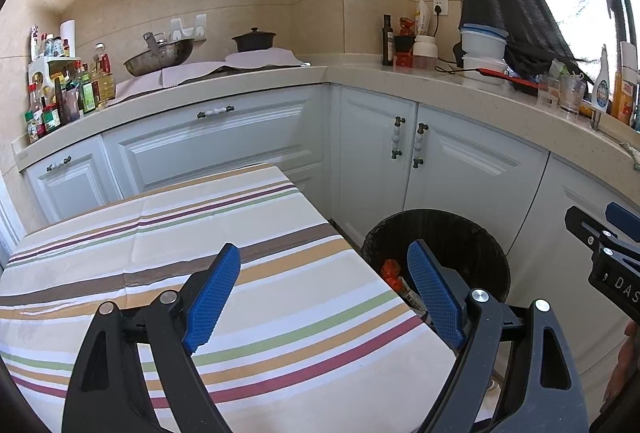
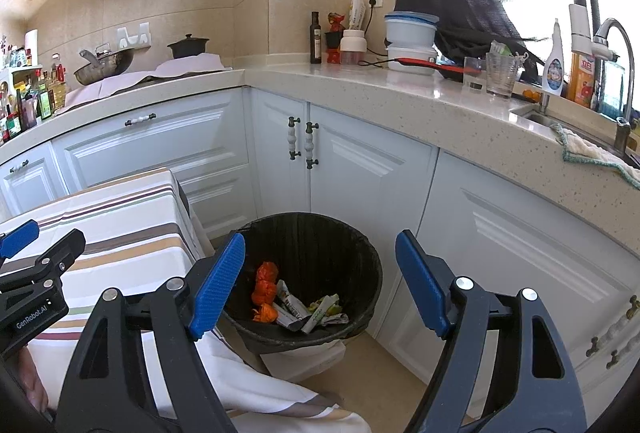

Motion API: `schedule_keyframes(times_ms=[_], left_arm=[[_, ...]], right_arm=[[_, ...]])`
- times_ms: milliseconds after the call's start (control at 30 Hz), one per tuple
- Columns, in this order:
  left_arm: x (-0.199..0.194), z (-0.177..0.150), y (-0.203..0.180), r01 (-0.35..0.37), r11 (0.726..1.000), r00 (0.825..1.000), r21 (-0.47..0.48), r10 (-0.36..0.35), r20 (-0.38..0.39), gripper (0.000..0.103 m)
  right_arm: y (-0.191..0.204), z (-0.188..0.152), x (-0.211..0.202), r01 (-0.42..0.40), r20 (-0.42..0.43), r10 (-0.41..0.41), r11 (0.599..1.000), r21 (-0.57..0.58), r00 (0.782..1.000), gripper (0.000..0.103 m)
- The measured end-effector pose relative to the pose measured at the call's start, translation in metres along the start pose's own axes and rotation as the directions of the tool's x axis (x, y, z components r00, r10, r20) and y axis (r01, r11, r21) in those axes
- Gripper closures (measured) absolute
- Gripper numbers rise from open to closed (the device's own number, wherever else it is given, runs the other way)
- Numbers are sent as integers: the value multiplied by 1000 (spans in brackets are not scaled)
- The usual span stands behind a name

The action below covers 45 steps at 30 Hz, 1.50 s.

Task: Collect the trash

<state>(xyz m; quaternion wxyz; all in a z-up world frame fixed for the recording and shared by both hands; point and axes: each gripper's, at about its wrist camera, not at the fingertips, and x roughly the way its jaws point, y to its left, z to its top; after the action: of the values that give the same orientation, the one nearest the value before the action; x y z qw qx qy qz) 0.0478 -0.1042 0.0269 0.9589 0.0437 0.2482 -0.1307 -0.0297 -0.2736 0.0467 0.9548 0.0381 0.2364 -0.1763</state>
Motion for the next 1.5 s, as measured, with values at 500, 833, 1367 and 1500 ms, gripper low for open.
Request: schedule_keyframes(times_ms=[500, 833, 1367, 1500], left_arm=[[0, 0, 2, -3, 1000, 1000, -2, 3, -4, 20], [1, 0, 2, -5, 1000, 1000, -7, 5, -6, 20], [5, 1, -1, -10, 1000, 1000, 0, 10, -12, 20], [6, 2, -2, -12, 1000, 1000, -2, 12, -8, 20]], right_arm=[[0, 1, 0, 1, 2, -1, 1000, 0, 1000, 27], [0, 1, 0, 0, 3, 0, 1000, 0, 1000, 27], [-1, 1, 0, -1, 1, 1, 1000, 0, 1000, 27], [-1, 2, 0, 0, 2, 0, 1000, 0, 1000, 27]])
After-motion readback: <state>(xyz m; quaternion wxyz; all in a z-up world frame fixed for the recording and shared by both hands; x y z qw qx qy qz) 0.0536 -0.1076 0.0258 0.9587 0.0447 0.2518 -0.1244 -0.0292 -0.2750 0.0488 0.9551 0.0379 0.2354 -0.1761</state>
